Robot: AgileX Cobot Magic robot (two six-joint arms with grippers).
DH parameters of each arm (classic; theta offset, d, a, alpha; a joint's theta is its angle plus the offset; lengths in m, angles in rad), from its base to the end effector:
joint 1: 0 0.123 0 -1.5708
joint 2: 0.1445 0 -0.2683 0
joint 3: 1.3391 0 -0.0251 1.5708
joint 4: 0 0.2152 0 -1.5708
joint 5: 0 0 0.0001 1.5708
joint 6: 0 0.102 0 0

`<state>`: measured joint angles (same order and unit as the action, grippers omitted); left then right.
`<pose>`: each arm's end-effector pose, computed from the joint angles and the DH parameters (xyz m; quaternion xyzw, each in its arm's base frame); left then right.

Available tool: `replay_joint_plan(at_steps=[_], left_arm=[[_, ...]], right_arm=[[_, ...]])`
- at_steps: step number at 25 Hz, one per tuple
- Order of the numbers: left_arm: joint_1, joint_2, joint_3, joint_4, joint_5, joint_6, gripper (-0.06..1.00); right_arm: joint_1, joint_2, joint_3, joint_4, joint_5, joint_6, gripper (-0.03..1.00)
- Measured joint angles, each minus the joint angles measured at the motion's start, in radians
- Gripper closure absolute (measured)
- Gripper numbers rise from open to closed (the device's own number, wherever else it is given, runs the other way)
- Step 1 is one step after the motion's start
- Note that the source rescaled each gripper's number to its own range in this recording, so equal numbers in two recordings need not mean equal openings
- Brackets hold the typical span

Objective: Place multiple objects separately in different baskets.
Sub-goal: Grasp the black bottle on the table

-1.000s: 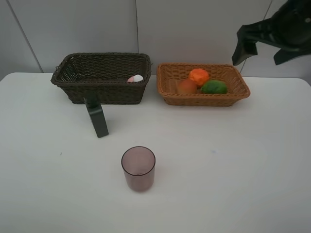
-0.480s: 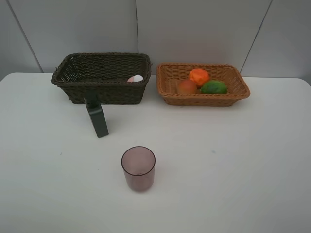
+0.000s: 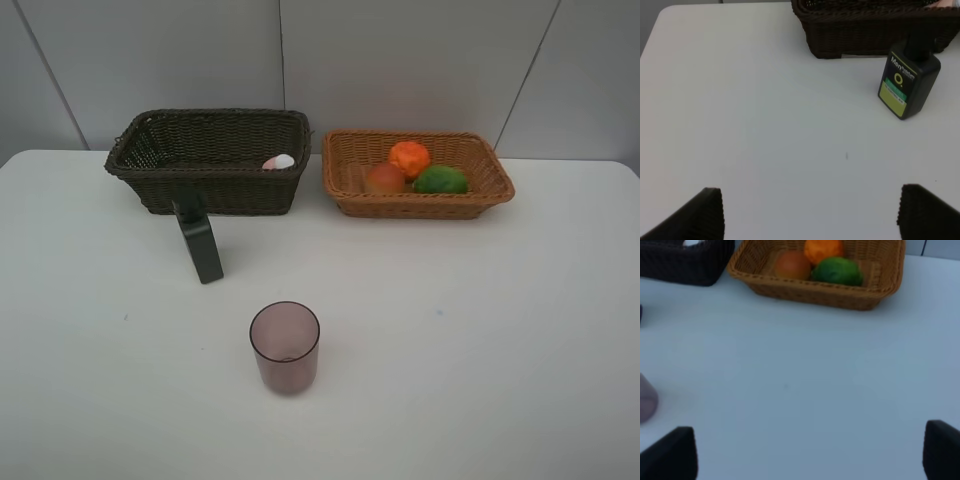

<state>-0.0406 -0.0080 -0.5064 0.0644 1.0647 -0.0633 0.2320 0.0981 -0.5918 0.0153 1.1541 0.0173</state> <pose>-0.0112 0.0062 0.2565 -0.0112 0.8500 0.0048 0.5267 -0.0088 -0.0006 0.2711 -0.0947 0.8730 0.0670 0.4737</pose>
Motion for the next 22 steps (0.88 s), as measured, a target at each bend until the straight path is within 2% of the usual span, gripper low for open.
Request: replay_joint_plan(at_steps=[2, 5, 9, 16, 22], left_arm=[[0.0, 0.0, 0.0, 0.0, 0.0, 0.0, 0.04], [0.0, 0.0, 0.0, 0.0, 0.0, 0.0, 0.04], [0.0, 0.0, 0.0, 0.0, 0.0, 0.0, 0.04], [0.0, 0.0, 0.0, 0.0, 0.0, 0.0, 0.04], [0.0, 0.0, 0.0, 0.0, 0.0, 0.0, 0.04]], right_arm=[[0.0, 0.0, 0.029, 0.0, -0.013, -0.005, 0.01], [0.0, -0.001, 0.045, 0.0, -0.082, -0.007, 0.01], [-0.002, -0.003, 0.067, -0.015, -0.089, 0.001, 0.01], [-0.139, -0.003, 0.067, -0.047, -0.09, 0.014, 0.01], [-0.17, -0.017, 0.067, -0.073, -0.091, 0.016, 0.01]])
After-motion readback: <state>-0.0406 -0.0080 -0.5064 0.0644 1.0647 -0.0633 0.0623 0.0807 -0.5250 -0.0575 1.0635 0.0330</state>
